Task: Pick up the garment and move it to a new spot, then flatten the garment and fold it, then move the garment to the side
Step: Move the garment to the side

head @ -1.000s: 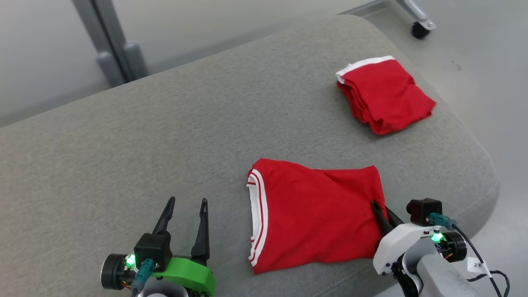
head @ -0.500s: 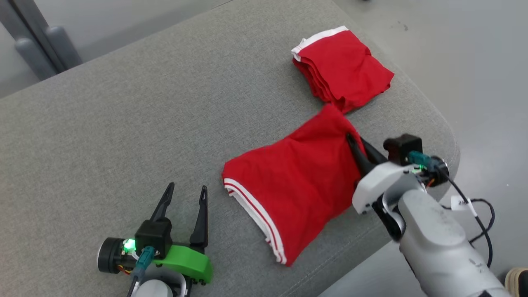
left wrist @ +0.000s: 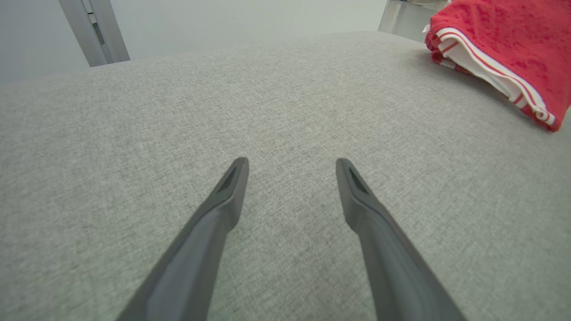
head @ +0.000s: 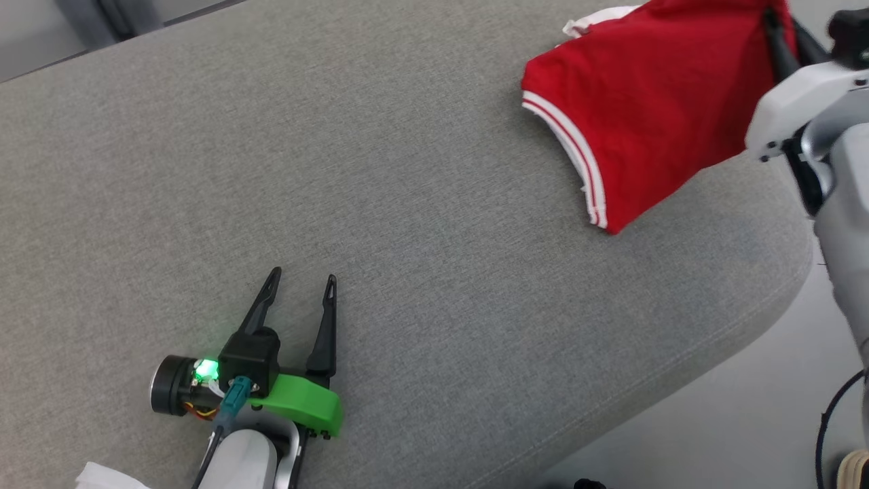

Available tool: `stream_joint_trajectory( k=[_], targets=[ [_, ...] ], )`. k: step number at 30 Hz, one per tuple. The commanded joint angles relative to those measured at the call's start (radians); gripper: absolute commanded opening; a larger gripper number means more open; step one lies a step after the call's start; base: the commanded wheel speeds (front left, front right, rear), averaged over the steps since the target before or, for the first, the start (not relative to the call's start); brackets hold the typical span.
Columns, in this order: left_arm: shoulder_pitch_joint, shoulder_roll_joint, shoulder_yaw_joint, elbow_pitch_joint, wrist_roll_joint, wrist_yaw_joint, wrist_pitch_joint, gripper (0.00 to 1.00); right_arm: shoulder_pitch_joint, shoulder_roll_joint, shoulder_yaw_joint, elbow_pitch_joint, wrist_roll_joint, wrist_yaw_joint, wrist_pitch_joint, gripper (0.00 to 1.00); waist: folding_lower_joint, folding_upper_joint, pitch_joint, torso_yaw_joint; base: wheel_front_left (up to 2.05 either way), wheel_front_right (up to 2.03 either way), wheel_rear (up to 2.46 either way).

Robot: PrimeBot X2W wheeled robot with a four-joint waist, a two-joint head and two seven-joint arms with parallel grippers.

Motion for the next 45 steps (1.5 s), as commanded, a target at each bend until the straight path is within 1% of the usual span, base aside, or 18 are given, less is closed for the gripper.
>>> stream_joint_trajectory(
  k=[1, 2, 3, 6, 9, 12, 15, 18, 22, 25, 28, 33, 36, 40, 45],
  targets=[
    [-0.021, 0.007, 0.003, 0.001, 0.004, -0.005, 0.001, 1.00, -0.012, -0.026, -0.038, 0.027, -0.030, -0.002, 0.000, 0.22, -0.0001, -0.0001, 0.038, 0.044, 0.00, 0.00, 0.00],
    [-0.024, 0.007, 0.004, 0.001, 0.009, -0.005, 0.001, 1.00, -0.014, -0.044, -0.072, 0.049, -0.057, -0.002, 0.000, 0.84, -0.0001, -0.0001, 0.042, 0.051, 0.00, 0.00, 0.00],
    [-0.026, 0.007, 0.006, 0.002, 0.010, -0.004, 0.001, 1.00, -0.011, -0.051, -0.099, 0.065, -0.078, -0.002, 0.000, 1.00, -0.0001, -0.0001, 0.045, 0.056, 0.00, 0.00, 0.00],
    [-0.027, 0.007, 0.015, 0.003, 0.013, 0.000, 0.001, 1.00, 0.014, -0.059, -0.207, 0.068, -0.139, -0.002, -0.001, 1.00, -0.0001, -0.0001, 0.048, 0.067, 0.00, 0.00, 0.00],
    [-0.027, 0.007, 0.021, 0.005, 0.016, -0.002, 0.001, 1.00, 0.056, -0.034, -0.295, 0.023, -0.188, -0.002, -0.001, 1.00, -0.0001, -0.0001, 0.043, 0.072, 0.00, 0.00, 0.00],
    [-0.024, 0.007, 0.026, 0.000, 0.016, 0.003, 0.001, 1.00, 0.100, 0.023, -0.350, -0.064, -0.217, -0.002, -0.001, 1.00, -0.0001, -0.0001, 0.028, 0.078, 0.00, 0.00, 0.00],
    [-0.013, 0.007, 0.031, -0.005, 0.010, 0.011, 0.001, 1.00, 0.147, 0.086, -0.360, -0.177, -0.200, -0.002, -0.001, 1.00, -0.0001, -0.0001, 0.009, 0.083, 0.00, 0.00, 0.00],
    [0.000, 0.007, 0.041, -0.010, 0.004, 0.020, 0.001, 1.00, 0.197, 0.146, -0.320, -0.315, -0.150, -0.002, -0.001, 1.00, -0.0001, -0.0001, -0.014, 0.096, 0.00, 0.00, 0.00],
    [0.015, 0.007, 0.059, -0.022, -0.010, 0.037, 0.001, 1.00, 0.276, 0.189, -0.243, -0.505, -0.048, -0.002, -0.001, 1.00, -0.0001, -0.0001, -0.048, 0.126, 0.00, 0.00, 0.00],
    [0.027, 0.007, 0.093, -0.036, -0.032, 0.065, 0.001, 1.00, 0.335, 0.204, -0.183, -0.589, 0.003, -0.002, -0.001, 1.00, -0.0001, -0.0001, -0.073, 0.151, 0.00, 0.00, 0.00],
    [0.042, 0.006, 0.113, -0.051, -0.041, 0.078, 0.001, 1.00, 0.397, 0.211, -0.131, -0.643, 0.036, -0.002, -0.001, 1.00, -0.0001, -0.0001, -0.096, 0.187, 0.00, 0.00, 0.00],
    [0.062, 0.006, 0.135, -0.063, -0.043, 0.085, 0.001, 1.00, 0.511, 0.213, -0.076, -0.643, 0.102, -0.002, -0.001, 1.00, -0.0001, -0.0001, -0.134, 0.258, 0.00, 0.00, 0.00],
    [0.077, 0.006, 0.147, -0.066, -0.047, 0.088, 0.001, 1.00, 0.575, 0.213, -0.050, -0.631, 0.118, -0.002, -0.001, 1.00, -0.0001, -0.0001, -0.154, 0.292, 0.00, 0.00, 0.00],
    [0.101, 0.006, 0.159, -0.068, -0.061, 0.091, 0.001, 1.00, 0.652, 0.213, -0.034, -0.618, 0.129, -0.002, -0.001, 1.00, -0.0001, -0.0001, -0.182, 0.331, 0.00, 0.00, 0.00],
    [0.142, 0.006, 0.172, -0.066, -0.093, 0.082, 0.001, 1.00, 0.739, 0.213, -0.019, -0.617, 0.110, -0.002, -0.001, 1.00, -0.0001, -0.0001, -0.221, 0.368, 0.00, 0.00, 0.00]
  ],
)
